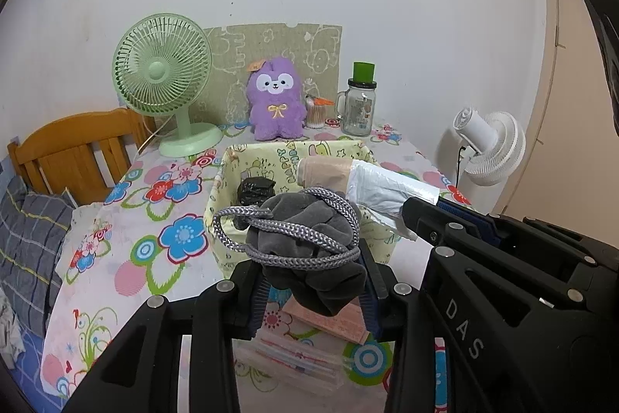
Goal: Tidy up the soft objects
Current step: 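Carry the sponge with the left tool while the right tool carries the towel toward the box, then lower the sponge into the box with the left tool while the right tool lowers the towel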
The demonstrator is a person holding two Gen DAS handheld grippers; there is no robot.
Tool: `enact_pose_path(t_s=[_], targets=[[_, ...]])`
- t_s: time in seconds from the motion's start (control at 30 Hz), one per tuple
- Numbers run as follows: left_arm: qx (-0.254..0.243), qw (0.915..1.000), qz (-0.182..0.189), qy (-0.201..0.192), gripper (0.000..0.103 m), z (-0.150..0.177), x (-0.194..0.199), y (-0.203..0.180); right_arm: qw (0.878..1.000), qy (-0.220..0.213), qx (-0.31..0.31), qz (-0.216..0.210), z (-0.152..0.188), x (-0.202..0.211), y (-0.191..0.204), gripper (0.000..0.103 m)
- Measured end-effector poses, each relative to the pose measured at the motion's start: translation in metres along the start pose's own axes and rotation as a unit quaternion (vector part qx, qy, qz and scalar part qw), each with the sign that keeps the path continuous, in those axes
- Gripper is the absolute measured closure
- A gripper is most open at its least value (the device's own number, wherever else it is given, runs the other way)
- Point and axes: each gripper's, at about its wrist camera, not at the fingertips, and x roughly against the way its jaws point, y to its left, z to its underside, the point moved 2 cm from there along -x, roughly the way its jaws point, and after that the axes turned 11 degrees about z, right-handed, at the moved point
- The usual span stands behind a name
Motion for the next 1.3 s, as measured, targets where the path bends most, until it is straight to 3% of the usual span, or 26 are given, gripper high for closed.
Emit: enact_pose_path(t_s=[0.9,1.3], targets=[[-0.002,0.9999,0.000,-0.012,0.064,-0.040,-0.021,0.009,1.000,-0.012,-0.001,-0.002,-0.035,-0.018,0.000,0.091],[-0.004,0.9999,-0.006,-0.010,0.064,-0.060,-0.047,0.023,1.000,-0.008,-0.001,-0.011,-0.057,-0.050,0.003,0.091]])
